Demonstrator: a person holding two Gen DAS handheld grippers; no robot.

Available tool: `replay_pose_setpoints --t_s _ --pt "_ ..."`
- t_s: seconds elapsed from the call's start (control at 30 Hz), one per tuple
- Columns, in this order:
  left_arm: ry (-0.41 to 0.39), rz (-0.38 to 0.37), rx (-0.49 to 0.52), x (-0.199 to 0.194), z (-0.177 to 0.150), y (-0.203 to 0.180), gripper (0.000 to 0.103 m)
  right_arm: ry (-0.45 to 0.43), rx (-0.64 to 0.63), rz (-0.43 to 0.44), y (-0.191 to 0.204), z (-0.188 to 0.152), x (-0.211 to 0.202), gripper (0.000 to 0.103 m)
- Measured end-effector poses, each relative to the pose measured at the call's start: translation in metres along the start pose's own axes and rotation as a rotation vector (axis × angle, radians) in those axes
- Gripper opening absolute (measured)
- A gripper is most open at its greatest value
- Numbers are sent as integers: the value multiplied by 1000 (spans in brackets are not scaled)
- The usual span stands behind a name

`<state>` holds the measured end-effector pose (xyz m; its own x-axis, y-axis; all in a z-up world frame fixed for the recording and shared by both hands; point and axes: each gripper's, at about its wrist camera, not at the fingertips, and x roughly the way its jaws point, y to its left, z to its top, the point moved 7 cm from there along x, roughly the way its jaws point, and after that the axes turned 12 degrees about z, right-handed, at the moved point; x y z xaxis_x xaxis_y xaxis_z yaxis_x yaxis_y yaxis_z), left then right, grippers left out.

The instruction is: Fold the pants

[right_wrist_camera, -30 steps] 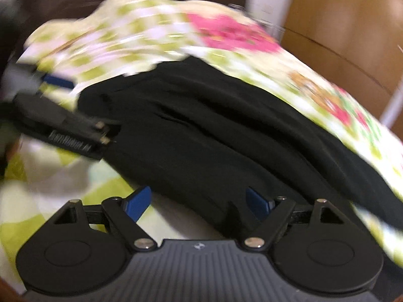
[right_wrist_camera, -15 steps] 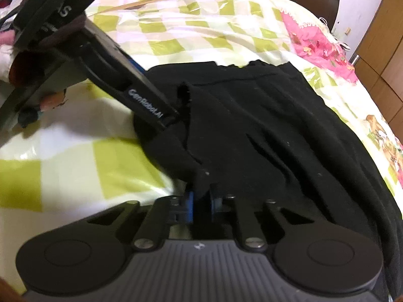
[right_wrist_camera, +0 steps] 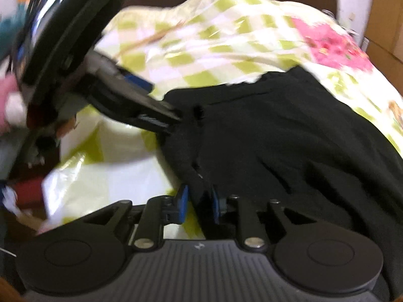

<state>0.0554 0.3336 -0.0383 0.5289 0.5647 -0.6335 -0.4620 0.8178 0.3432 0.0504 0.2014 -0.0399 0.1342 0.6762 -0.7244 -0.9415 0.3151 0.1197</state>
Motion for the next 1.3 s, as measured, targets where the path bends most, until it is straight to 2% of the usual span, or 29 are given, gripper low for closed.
replay_pose_setpoints --t_s 0.1,0.23,0.4,0.47,0.57,0.67,0.77,0.87,1.03,1.1,1.13,1.2,1.3 --pt "-59 -21 15 -25 11 -12 69 -51 103 -73 -31 -22 -52 22" --pt "-132 -133 55 -60 25 -61 69 -73 367 -239 -99 -90 -136 23" --pt "-164 -393 127 -106 26 -171 69 -71 669 -539 -165 -204 -247 23" --pt "-176 -470 191 -123 22 -219 69 -87 795 -637 -183 -247 -287 24" --pt "-175 -580 263 -145 19 -281 69 -141 975 -735 -200 -304 -333 29" --pt "-184 -656 336 -164 18 -331 69 -234 1146 -754 -214 -348 -361 31" --pt "-177 -693 391 -177 14 -368 70 -361 1273 -708 -223 -374 -371 32" --pt "-169 -703 421 -183 6 -383 70 -475 1347 -690 -238 -377 -376 35" --pt "-161 -712 441 -186 -3 -397 70 -560 1405 -701 -259 -396 -379 34" --pt "-159 -715 436 -186 -3 -400 70 -567 1412 -706 -265 -398 -375 12" --pt "-158 -717 435 -187 -2 -402 70 -574 1416 -699 -265 -398 -376 8" --pt "-165 -724 434 -191 -2 -404 70 -624 1416 -683 -261 -398 -387 7" --pt "-186 -746 438 -200 -2 -409 70 -639 1369 -743 -252 -397 -411 6"
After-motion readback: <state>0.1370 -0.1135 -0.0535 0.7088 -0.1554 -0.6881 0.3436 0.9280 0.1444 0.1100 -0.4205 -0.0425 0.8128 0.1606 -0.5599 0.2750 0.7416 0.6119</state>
